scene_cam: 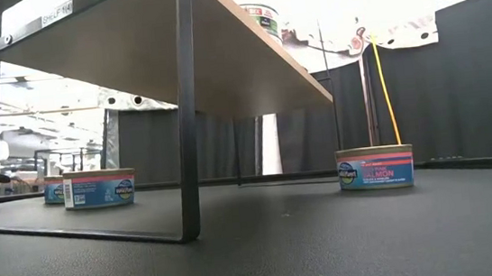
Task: Stack canned seafood by type on shelf
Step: Stack the green tuna can on top of the other green tuna cans on the shelf
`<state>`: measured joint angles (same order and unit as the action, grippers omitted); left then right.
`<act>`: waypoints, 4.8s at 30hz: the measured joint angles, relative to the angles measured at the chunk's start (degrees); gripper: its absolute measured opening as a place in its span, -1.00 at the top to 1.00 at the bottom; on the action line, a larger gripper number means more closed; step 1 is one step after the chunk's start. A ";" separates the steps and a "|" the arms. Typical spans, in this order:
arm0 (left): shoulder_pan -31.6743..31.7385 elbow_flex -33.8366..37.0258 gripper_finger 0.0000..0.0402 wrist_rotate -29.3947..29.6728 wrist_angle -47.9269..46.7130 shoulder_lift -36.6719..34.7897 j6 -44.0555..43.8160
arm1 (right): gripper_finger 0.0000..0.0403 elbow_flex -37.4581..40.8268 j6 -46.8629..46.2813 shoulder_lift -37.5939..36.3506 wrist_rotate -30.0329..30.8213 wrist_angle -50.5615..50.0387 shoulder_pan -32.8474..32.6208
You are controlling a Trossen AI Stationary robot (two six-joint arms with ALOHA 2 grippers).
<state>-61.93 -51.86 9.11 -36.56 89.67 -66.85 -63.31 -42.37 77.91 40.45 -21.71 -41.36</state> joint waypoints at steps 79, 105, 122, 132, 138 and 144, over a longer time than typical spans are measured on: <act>0.61 -7.74 0.98 2.16 9.90 14.50 2.54 | -0.55 0.04 0.63 0.02 -1.55 0.13 0.00; 0.73 -13.40 0.98 6.20 -9.47 10.16 -10.91 | -0.55 0.04 1.29 0.02 -1.75 0.02 0.00; -0.09 -13.38 0.98 4.41 -9.44 11.30 -12.35 | -0.55 0.04 1.29 0.02 -1.76 0.01 0.00; -0.07 -14.33 0.98 4.41 -9.78 10.69 -12.18 | -0.55 0.04 1.11 0.02 -1.75 0.02 0.00; 0.13 -14.34 0.98 4.67 -9.90 11.89 -10.86 | -0.55 0.04 1.11 0.02 -1.75 0.03 0.00; 0.46 -14.34 0.98 4.69 -9.75 12.17 -10.82 | -0.55 0.04 1.11 0.02 -1.77 0.04 0.00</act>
<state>-61.47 -66.19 13.80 -46.30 101.84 -77.67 -63.26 -41.25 77.93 38.68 -21.68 -41.36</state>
